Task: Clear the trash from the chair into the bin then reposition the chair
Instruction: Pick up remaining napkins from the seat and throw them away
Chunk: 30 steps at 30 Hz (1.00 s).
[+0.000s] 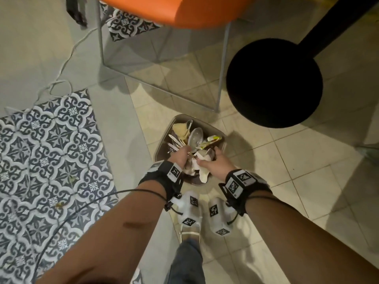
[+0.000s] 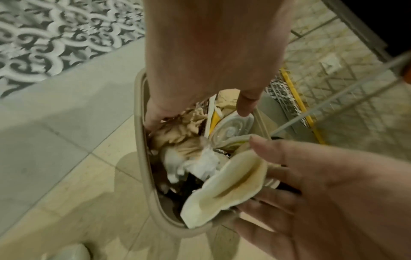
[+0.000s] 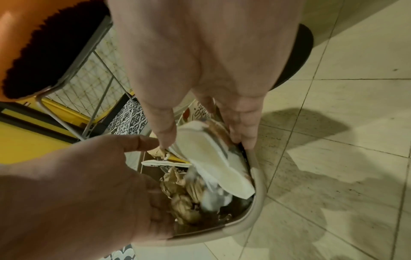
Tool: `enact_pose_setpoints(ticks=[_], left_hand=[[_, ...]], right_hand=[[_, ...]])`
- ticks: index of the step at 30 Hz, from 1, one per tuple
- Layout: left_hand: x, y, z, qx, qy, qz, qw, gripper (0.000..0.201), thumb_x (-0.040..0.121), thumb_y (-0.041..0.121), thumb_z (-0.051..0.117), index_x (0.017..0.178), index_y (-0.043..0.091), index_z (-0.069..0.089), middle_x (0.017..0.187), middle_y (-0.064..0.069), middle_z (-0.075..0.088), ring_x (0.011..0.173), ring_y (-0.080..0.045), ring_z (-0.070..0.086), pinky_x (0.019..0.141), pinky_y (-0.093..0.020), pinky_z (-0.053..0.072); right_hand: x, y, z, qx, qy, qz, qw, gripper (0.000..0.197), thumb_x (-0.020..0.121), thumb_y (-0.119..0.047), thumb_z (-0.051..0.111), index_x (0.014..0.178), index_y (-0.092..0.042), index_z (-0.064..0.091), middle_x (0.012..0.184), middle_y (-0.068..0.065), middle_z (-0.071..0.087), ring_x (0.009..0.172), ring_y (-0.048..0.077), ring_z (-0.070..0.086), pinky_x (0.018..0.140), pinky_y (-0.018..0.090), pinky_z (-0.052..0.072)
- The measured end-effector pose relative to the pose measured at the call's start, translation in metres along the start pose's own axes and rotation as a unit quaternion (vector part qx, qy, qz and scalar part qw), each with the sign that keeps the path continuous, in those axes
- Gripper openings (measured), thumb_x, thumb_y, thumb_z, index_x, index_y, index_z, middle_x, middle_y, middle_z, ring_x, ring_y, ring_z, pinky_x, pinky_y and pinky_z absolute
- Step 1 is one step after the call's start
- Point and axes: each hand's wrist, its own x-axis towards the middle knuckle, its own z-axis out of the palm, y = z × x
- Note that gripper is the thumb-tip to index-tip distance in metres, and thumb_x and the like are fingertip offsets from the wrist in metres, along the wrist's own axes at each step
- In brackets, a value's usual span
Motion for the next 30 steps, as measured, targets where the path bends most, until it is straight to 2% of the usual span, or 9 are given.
enact_pose_setpoints(ticks=[2,4,7,11,14,18,22,27,30], left_hand=[[-0.009,0.004,0.002,0.031,0.028,0.016,0.999,0.106,0.045,0.054,0.065,0.137,0.008,0.040,0.128,-0.014,0.057,0.106,-0.034,0.061,0.092,-0.041,0.050],[-0.042,0.013,0.007,0.082,0.068,0.067,0.992,0.092,0.060,0.048,0.065,0.138,0.006,0.039,0.134,-0.017,0.053,0.118,-0.036,0.054,0.100,-0.045,0.046],[-0.081,0.018,0.019,0.183,0.150,0.151,0.960,0.063,0.081,0.036,0.059,0.134,0.006,0.044,0.131,-0.021,0.053,0.118,-0.038,0.053,0.101,-0.047,0.044],[-0.143,0.017,0.072,0.218,0.188,0.271,0.919,0.037,0.078,0.032,0.057,0.110,0.015,0.064,0.115,-0.015,0.063,0.107,-0.035,0.059,0.098,-0.041,0.045],[-0.198,0.007,0.138,0.243,0.147,0.359,0.889,0.029,0.082,0.025,0.054,0.101,0.009,0.069,0.107,-0.017,0.067,0.101,-0.033,0.062,0.092,-0.038,0.048],[-0.265,-0.022,0.252,0.277,0.065,0.431,0.856,0.022,0.085,0.009,0.054,0.100,0.007,0.070,0.111,-0.014,0.066,0.105,-0.028,0.060,0.092,-0.029,0.044],[-0.320,-0.074,0.378,0.276,-0.043,0.478,0.833,0.019,0.086,0.002,0.053,0.089,0.014,0.068,0.103,-0.006,0.068,0.096,-0.023,0.061,0.091,-0.039,0.050],[-0.381,-0.149,0.519,0.342,-0.141,0.475,0.798,0.024,0.089,0.012,0.054,0.080,0.033,0.061,0.091,0.005,0.063,0.087,-0.019,0.062,0.082,-0.035,0.051],[-0.404,-0.182,0.582,0.404,-0.164,0.463,0.772,0.013,0.090,0.025,0.056,0.094,0.017,0.065,0.093,0.001,0.064,0.084,-0.018,0.061,0.079,-0.034,0.050]], right_hand=[[-0.007,0.004,-0.004,0.000,-0.014,-0.019,1.000,0.095,0.080,-0.034,0.072,0.152,-0.018,0.013,0.150,0.000,0.038,0.134,0.020,0.041,0.108,0.032,0.033],[-0.019,0.009,-0.015,-0.004,-0.018,-0.034,0.999,0.094,0.075,-0.039,0.073,0.150,-0.022,0.020,0.148,0.001,0.043,0.130,0.020,0.046,0.108,0.035,0.037],[-0.043,0.020,-0.041,0.006,0.013,-0.064,0.998,0.081,0.085,-0.029,0.067,0.151,-0.020,0.020,0.147,0.003,0.042,0.133,0.023,0.043,0.107,0.034,0.036],[-0.086,0.049,-0.096,0.065,0.120,-0.108,0.985,0.058,0.089,-0.024,0.062,0.142,-0.021,0.039,0.130,0.005,0.058,0.116,0.017,0.054,0.101,0.031,0.042],[-0.124,0.087,-0.150,0.130,0.217,-0.136,0.958,0.034,0.089,-0.016,0.059,0.123,-0.020,0.059,0.102,-0.002,0.064,0.095,0.013,0.058,0.093,0.030,0.047],[-0.182,0.161,-0.239,0.184,0.323,-0.170,0.912,0.020,0.090,-0.014,0.058,0.106,-0.019,0.068,0.092,-0.002,0.066,0.083,0.015,0.062,0.080,0.027,0.053],[-0.248,0.260,-0.324,0.223,0.414,-0.201,0.859,0.017,0.087,-0.011,0.062,0.096,-0.024,0.069,0.081,-0.005,0.067,0.075,0.013,0.064,0.074,0.029,0.054],[-0.330,0.398,-0.412,0.173,0.550,-0.124,0.808,0.013,0.090,-0.016,0.060,0.096,-0.017,0.071,0.090,0.002,0.069,0.083,0.023,0.064,0.074,0.021,0.042],[-0.361,0.472,-0.452,0.129,0.596,-0.063,0.790,0.021,0.088,-0.011,0.058,0.104,-0.014,0.070,0.112,0.013,0.062,0.100,0.031,0.058,0.084,0.033,0.044]])
